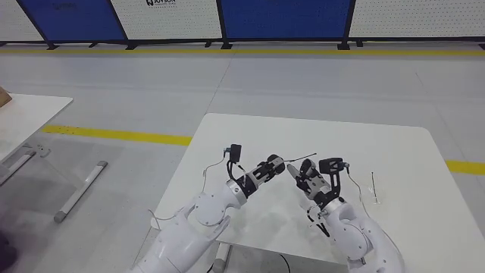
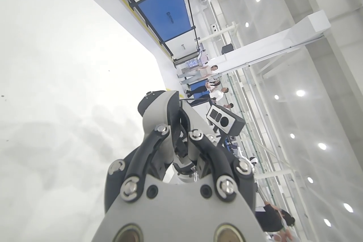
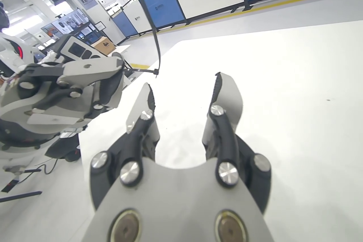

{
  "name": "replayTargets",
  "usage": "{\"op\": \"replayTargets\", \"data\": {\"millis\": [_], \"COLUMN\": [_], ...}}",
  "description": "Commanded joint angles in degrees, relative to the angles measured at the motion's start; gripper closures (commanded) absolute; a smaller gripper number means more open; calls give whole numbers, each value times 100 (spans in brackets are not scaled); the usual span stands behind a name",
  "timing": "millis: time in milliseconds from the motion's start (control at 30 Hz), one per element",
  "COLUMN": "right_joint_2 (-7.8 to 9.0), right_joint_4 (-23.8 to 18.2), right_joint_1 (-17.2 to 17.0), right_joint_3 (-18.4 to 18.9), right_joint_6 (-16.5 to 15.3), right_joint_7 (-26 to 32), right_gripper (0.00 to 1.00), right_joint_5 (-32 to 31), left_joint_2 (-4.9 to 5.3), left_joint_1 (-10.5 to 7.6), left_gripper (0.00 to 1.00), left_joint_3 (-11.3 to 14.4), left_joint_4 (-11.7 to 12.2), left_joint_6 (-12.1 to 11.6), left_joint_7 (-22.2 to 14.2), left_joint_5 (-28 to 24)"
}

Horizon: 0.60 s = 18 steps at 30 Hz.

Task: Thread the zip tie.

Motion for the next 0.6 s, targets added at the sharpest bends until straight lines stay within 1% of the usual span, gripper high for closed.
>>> {"op": "replayTargets", "data": {"millis": [0,133,267,467,500,567], "right_joint_2": [0,0,0,-4,-5,-6], "right_joint_4": [-5,-11,-19,-34,-35,-34], "right_joint_1": [0,1,6,29,32,37], "right_joint_3": [-4,-5,-17,-54,-58,-65], "right_joint_6": [-7,-19,-39,-36,-36,-36], "right_joint_7": [-13,-38,-41,-30,-30,-33], "right_gripper": [63,68,71,72,71,74], "right_joint_5": [4,23,28,6,5,3], "left_joint_2": [-4,-8,-11,-18,-20,-22], "left_joint_1": [-13,-21,-16,-15,-16,-14], "left_gripper": [100,100,100,100,100,100], "left_joint_3": [10,29,47,72,76,83], "left_joint_4": [15,21,17,29,31,31], "left_joint_6": [6,10,14,17,15,12], "left_joint_7": [4,9,17,39,42,48], "left_joint_5": [18,78,134,197,205,218]}}
